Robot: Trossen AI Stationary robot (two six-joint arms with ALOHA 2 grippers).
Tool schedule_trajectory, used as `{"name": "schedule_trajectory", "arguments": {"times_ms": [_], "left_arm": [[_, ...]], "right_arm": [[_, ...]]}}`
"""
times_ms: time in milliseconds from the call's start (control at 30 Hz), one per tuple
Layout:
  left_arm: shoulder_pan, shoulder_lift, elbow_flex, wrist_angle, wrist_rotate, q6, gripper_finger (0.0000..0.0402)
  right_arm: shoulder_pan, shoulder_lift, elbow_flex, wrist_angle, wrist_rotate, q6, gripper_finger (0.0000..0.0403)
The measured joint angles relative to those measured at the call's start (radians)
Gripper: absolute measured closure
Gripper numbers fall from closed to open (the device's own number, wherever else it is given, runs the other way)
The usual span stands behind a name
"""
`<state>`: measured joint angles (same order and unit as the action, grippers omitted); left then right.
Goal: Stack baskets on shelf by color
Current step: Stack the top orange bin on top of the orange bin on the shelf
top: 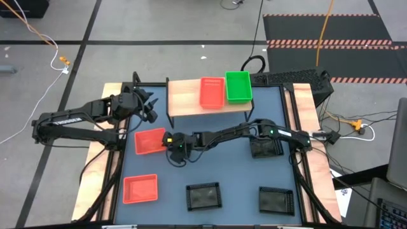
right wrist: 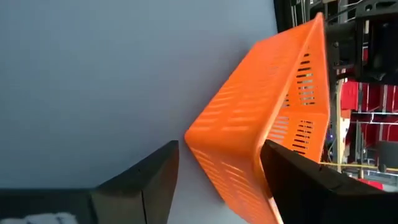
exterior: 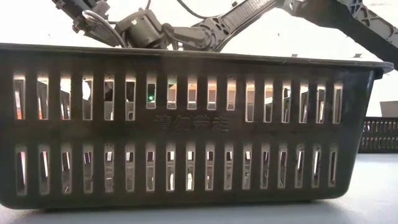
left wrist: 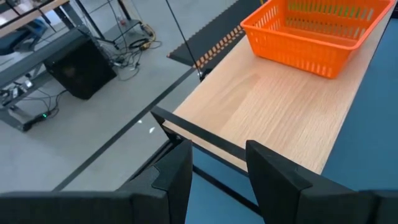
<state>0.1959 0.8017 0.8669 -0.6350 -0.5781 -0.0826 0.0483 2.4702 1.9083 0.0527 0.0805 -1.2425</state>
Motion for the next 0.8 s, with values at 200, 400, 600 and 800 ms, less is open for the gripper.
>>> {"name": "schedule_trajectory", "arguments": {"times_ms": [200, 400, 600, 800], "left_arm": [[0.000, 0.000, 0.000, -0.001, 0.000, 0.000, 0.0250], [0.000, 0.000, 0.000, -0.006, 0.000, 0.003, 0.0250], [0.000, 0.000, 0.000, -0.005, 0.000, 0.005, 0.0250], [0.001, 0.000, 0.000, -0.003, -0.001, 0.005, 0.0250]], "right_arm": [[0.004, -0.013, 0.000, -0.029, 0.030, 0.036, 0.0246], [0.037, -0.044, -0.002, -0.112, 0.050, 0.054, 0.0351], [0.084, -0.141, -0.003, -0.232, -0.004, 0.183, 0.0394], [0.099, -0.287, -0.002, -0.378, -0.127, 0.380, 0.0398]]}}
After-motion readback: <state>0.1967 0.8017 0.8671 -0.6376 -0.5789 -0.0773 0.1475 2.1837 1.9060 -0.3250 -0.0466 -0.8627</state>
